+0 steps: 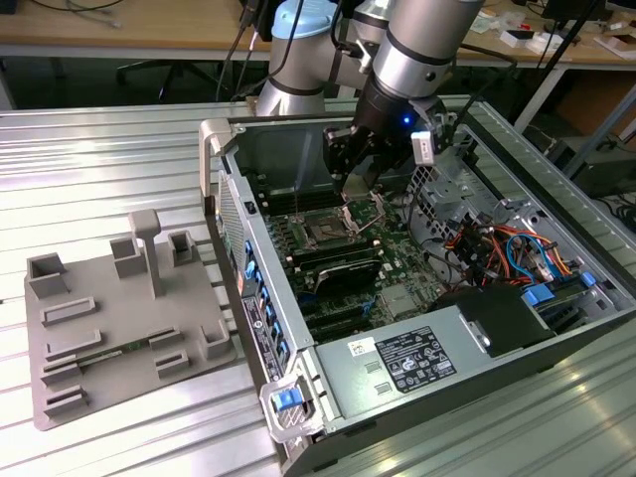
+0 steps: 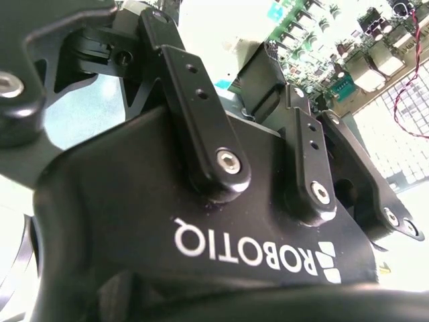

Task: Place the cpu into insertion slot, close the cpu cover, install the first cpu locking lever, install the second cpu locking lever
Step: 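Place the cpu into insertion slot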

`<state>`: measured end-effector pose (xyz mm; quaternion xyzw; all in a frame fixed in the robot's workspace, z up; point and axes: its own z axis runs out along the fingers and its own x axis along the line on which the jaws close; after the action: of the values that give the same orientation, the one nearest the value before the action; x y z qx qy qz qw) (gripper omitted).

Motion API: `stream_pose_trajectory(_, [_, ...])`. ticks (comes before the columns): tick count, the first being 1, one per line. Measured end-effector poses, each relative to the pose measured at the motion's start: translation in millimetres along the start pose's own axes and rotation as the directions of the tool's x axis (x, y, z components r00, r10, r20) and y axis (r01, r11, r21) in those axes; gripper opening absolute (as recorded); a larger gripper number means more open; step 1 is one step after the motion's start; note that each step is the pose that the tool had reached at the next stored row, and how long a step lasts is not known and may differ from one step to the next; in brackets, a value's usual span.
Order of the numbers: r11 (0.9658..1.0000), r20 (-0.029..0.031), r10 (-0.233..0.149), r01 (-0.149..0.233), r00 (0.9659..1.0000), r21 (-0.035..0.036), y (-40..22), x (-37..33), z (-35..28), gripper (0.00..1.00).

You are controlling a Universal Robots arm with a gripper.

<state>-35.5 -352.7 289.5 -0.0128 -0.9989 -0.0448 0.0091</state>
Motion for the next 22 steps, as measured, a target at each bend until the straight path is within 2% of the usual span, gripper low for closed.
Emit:
stream_pose_trajectory(20, [1.0000, 0.0000, 0.000, 0.000, 1.0000, 0.0000, -0.3, -0.1, 3.4, 0.55])
stream_pose_trajectory(22, [1.0000, 0.0000, 0.000, 0.000, 1.0000, 0.0000, -0.5, -0.1, 6.2, 0.55])
